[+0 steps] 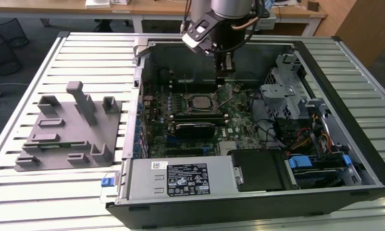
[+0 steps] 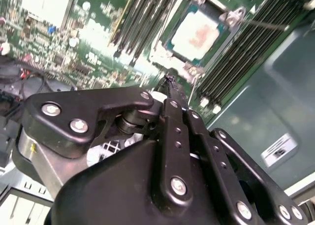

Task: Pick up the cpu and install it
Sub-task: 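Close the cpu cover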

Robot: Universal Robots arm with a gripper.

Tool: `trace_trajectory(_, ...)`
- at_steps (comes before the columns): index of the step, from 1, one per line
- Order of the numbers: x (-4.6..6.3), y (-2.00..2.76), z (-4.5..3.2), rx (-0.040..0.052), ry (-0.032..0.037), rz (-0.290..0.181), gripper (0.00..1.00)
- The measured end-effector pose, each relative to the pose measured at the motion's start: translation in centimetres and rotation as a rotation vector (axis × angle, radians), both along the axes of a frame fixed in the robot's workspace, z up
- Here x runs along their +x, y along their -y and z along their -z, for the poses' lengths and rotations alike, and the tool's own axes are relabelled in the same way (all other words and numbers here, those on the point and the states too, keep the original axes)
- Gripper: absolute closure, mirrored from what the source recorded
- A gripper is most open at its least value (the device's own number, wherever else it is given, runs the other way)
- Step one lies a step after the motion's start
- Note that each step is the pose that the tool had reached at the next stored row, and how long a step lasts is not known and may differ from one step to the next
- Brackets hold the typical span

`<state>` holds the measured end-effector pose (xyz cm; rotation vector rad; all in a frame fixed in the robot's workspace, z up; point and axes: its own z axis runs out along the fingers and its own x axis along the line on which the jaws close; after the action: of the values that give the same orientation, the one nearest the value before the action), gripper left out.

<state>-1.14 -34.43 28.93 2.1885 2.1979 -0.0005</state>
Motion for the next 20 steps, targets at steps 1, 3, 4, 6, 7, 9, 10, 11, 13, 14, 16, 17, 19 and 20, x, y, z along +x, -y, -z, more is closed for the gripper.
trace_trajectory(1,0.3,0.0,0.01,0.0,-0.0004,0.0,0.89)
trace_trajectory(3,0.7,-0.01,0.06,-0.0001,-0.0013,0.0,0.89)
trace_trajectory(4,0.9,-0.01,0.1,-0.0001,-0.0019,0.0,0.89)
trace_trajectory(6,1.2,-0.01,0.2,-0.0002,-0.0035,0.0,0.89)
trace_trajectory(7,1.3,-0.01,0.25,-0.0001,-0.0041,0.0,0.89)
trace_trajectory(9,1.5,-0.01,0.31,-0.0002,-0.0052,0.0,0.89)
trace_trajectory(10,1.5,-0.01,0.34,-0.0002,-0.0055,0.0,0.89)
trace_trajectory(11,1.6,-0.01,0.37,-0.0002,-0.0058,0.0,0.89)
trace_trajectory(13,1.7,-0.01,0.4,-0.0002,-0.0067,0.0,0.89)
trace_trajectory(14,1.8,-0.01,0.41,-0.0003,-0.0071,0.0,0.89)
trace_trajectory(16,2.0,-0.01,0.44,-0.0001,-0.0075,0.0,0.89)
trace_trajectory(17,2.1,-0.01,0.45,-0.0002,-0.0078,0.0,0.89)
trace_trajectory(19,2.3,-0.02,0.49,0.0,-0.0086,0.0,0.89)
trace_trajectory(20,2.4,-0.03,0.52,0.0,-0.0091,0.0,0.89)
